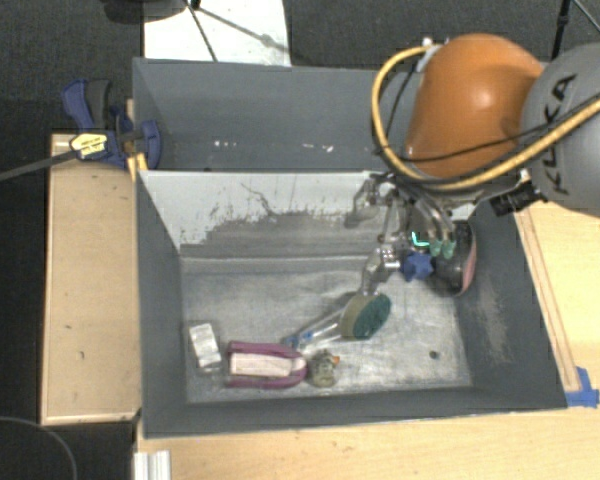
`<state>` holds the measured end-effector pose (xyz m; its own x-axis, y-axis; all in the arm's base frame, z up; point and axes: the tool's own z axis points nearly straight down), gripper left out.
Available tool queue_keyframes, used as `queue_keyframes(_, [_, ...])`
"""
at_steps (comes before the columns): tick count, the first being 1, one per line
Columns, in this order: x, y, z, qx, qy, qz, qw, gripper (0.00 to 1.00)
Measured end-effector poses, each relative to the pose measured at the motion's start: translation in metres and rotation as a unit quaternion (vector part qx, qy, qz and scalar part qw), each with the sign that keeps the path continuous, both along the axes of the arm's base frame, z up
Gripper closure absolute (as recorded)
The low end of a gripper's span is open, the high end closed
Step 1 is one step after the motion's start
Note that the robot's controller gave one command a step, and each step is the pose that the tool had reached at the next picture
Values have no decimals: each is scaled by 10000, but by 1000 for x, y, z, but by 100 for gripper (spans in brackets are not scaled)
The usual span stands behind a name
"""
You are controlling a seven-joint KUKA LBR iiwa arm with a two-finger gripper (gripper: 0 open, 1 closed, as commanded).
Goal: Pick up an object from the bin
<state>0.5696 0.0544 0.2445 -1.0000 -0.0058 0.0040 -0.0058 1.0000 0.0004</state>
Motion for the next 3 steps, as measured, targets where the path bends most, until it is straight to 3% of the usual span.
queue_keyframes(1, [-22, -38, -124, 2, 5, 1088, 9941, 0])
queue_keyframes(2, [-19, -37, -120, 4, -35, 1077, 9942, 100])
queue_keyframes(3, [-19, -37, -120, 5, -33, 1070, 9943, 0])
